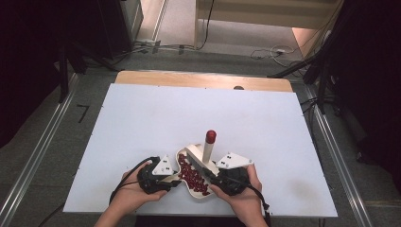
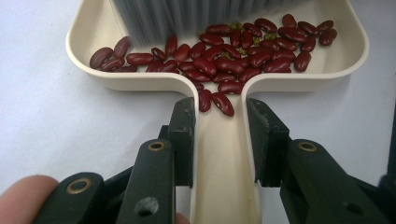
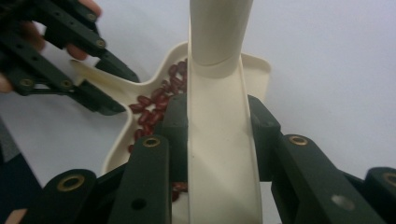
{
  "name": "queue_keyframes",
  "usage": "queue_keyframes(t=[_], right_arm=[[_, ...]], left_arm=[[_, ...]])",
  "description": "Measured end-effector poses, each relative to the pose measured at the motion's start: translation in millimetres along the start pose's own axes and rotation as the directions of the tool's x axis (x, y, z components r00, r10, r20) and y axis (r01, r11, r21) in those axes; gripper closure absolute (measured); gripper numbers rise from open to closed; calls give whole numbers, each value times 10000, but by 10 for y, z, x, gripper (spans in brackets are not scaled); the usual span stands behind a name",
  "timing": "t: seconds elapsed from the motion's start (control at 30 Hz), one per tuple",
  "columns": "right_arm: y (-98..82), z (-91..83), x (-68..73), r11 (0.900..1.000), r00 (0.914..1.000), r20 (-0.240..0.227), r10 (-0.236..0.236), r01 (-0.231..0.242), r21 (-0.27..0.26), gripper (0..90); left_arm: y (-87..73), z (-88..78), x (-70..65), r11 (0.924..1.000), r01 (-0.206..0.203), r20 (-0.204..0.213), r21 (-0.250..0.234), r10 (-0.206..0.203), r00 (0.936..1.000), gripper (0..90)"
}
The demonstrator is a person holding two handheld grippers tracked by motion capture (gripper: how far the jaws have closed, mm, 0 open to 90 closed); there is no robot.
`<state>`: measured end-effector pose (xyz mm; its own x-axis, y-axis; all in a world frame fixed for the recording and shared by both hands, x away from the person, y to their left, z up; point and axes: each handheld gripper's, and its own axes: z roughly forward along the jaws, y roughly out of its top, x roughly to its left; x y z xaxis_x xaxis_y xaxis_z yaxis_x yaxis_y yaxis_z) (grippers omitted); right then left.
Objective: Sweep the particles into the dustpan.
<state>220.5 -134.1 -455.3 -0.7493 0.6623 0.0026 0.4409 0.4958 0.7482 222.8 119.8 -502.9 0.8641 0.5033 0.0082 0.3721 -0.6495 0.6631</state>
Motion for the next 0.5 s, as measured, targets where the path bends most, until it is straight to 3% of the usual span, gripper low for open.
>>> queue_keyframes(t=[0.07, 0.3, 0.5], right_arm=[[15, -32, -4, 9999, 9998, -180, 81, -84, -127, 653], [23, -230, -274, 9957, 9969, 425, 662, -632, -682, 653], [-44, -265, -494, 9903, 9895, 793, 1207, -1145, -783, 653]], left_arm=[[-19, 12, 11, 10000, 38, 55, -54, -38, 10000, 664], [-32, 18, 19, 9995, 39, -27, -308, -39, 10000, 665], [-59, 57, 22, 9974, 226, -88, -679, -232, 9997, 666]])
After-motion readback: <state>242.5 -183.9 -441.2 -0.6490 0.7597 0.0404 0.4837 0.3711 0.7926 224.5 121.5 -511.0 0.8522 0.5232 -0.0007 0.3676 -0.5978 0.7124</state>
